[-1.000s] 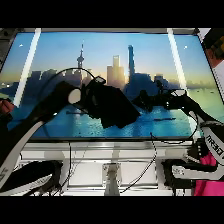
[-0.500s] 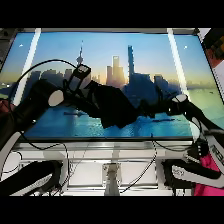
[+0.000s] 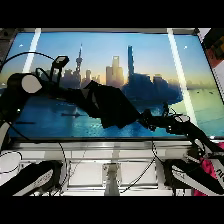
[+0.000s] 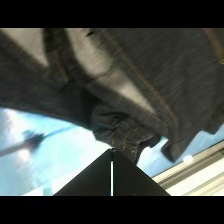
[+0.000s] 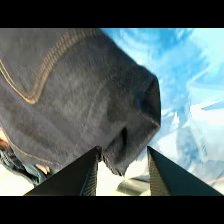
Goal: Fold the clothes and pants, and hang the long-sleeved shirts on hangers.
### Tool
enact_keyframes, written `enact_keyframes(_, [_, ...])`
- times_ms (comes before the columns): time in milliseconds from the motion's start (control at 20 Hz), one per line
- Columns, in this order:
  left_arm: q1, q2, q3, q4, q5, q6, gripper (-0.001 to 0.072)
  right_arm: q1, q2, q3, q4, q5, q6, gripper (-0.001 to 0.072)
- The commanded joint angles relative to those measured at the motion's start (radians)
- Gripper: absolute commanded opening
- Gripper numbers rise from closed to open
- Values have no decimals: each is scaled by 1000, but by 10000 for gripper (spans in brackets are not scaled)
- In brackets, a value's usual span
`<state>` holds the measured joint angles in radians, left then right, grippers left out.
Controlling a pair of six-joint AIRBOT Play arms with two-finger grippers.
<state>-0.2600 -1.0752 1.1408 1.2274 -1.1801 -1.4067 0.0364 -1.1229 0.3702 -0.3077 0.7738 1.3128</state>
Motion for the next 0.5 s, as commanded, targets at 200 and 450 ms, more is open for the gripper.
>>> enact_keyframes(200, [30,0,-1,-87,6,39,12,116,-75,65,31,-2,2,349])
enact_keyframes(450, [30,0,-1,-87,6,40,12,191,-123,91,81,-95,2,349])
